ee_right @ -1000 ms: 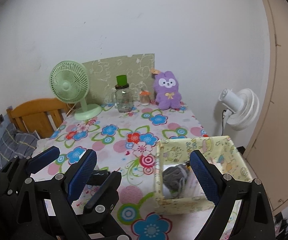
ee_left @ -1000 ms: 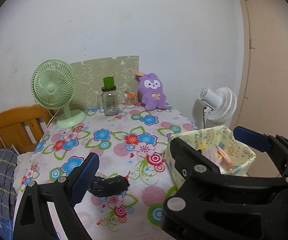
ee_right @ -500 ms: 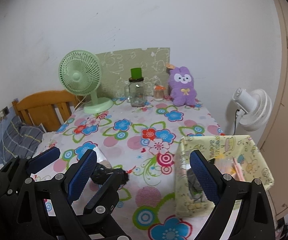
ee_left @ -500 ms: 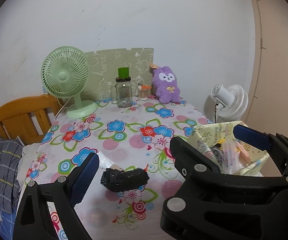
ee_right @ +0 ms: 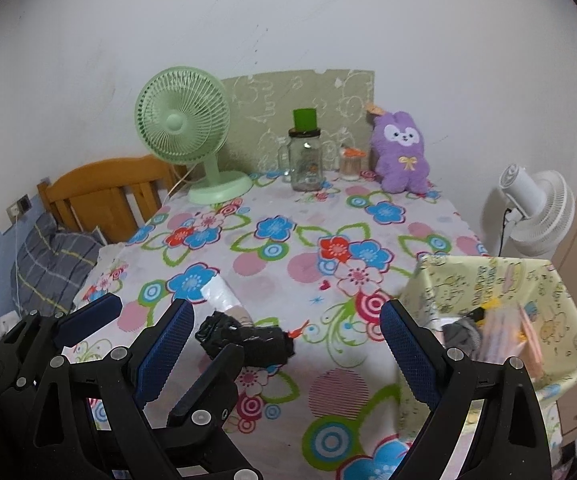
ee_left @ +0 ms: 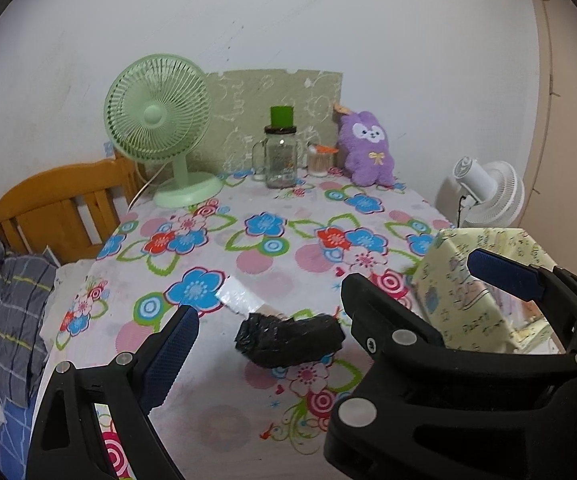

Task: Organize soft objects
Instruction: 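Reach both tools down around the black folded umbrella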

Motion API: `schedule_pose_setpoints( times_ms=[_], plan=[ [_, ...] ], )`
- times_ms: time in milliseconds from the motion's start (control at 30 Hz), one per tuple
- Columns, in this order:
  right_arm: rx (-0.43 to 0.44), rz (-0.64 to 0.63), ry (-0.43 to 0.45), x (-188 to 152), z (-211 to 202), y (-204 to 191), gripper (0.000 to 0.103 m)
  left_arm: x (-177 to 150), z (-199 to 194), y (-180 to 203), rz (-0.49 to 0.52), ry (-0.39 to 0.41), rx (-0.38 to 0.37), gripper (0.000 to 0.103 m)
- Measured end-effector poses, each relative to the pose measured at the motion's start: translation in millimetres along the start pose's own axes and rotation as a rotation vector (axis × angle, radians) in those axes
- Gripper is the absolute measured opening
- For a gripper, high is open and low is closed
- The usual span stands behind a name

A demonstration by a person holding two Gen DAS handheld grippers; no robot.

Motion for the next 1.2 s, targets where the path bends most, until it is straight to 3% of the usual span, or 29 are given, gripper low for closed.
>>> schedule_pose_setpoints(
  times_ms=[1200],
  plan=[
    [0.053,-0.084,-0.179,-33,97,-37,0.094,-46,72,-51,-0.087,-0.2,0.049,0.096]
  ],
)
Point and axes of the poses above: each gripper's, at about its wrist camera, not at the fingertips, and z roughly the way its jaws point, y to its right, x to its top, the point moved 2 cm from there along z, roughly the way its jaws point, and after that the axes turned 1 degree about -z, right-handed, at the moved point
